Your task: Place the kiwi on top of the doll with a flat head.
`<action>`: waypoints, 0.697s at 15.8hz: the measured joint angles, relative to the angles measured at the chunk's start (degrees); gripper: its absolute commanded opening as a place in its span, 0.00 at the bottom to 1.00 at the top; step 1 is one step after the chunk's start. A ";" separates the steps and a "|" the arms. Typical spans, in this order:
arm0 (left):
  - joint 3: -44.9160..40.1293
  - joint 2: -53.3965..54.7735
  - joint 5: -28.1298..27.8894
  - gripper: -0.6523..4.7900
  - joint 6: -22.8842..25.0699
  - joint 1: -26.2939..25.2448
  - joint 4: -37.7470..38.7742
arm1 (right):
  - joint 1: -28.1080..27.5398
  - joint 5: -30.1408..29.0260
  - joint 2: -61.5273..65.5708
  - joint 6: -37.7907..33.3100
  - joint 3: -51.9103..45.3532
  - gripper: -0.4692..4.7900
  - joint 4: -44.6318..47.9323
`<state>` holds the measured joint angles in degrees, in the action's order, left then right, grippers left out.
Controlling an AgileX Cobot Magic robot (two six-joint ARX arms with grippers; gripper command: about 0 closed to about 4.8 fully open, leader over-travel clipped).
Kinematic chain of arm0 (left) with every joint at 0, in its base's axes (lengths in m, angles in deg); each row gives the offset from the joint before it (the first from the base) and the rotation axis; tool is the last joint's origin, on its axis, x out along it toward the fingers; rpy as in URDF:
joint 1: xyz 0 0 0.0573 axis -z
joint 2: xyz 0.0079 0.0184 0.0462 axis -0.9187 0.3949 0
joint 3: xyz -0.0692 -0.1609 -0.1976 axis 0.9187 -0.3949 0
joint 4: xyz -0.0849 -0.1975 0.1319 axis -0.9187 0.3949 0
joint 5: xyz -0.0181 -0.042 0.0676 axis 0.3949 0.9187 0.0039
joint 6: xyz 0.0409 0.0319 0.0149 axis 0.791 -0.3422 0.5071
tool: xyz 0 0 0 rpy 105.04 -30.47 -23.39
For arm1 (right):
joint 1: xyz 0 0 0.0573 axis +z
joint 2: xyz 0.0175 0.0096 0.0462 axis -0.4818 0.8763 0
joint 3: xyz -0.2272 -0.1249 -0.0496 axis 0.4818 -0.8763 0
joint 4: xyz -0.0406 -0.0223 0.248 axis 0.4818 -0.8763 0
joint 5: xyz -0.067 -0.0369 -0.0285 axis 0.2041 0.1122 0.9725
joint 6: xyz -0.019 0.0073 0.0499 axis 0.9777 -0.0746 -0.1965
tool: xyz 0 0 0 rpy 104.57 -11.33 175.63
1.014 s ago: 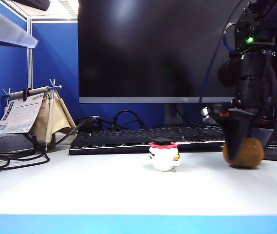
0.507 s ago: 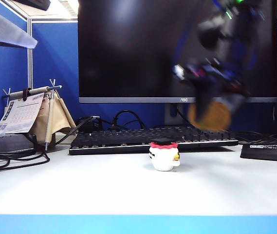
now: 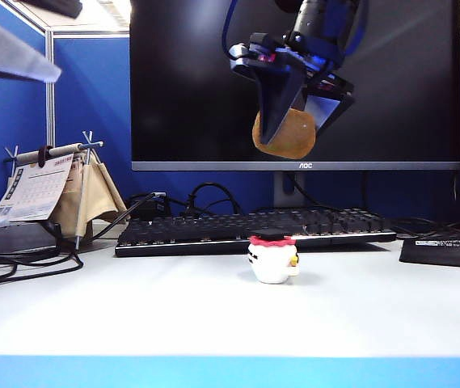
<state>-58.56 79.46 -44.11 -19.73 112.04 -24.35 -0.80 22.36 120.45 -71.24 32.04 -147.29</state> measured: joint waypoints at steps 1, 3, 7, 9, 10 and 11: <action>0.00 0.00 0.02 0.76 0.00 0.00 0.02 | -0.15 0.07 0.79 -0.31 0.50 0.57 -0.35; 0.00 0.00 -0.11 0.76 -0.02 0.00 -1.03 | 0.24 0.02 2.54 -0.57 0.59 0.57 -1.01; 0.00 0.00 -0.22 0.76 -0.02 0.00 -1.01 | 1.22 0.02 6.54 -0.72 0.57 0.57 -1.51; 0.00 0.00 -0.22 0.76 -0.02 0.00 -0.94 | 1.99 0.02 8.11 -0.79 0.59 0.57 -1.46; 0.00 0.00 -0.22 0.76 -0.02 0.00 -0.85 | 2.10 0.00 8.46 -0.79 0.57 0.57 -1.46; 0.00 0.00 -0.24 0.76 -0.02 -0.02 -0.63 | 2.38 0.00 9.05 -0.79 0.57 0.57 -1.42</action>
<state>-58.56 79.46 -44.35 -19.75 112.01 -24.98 1.59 22.36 129.49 -72.03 32.60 -148.71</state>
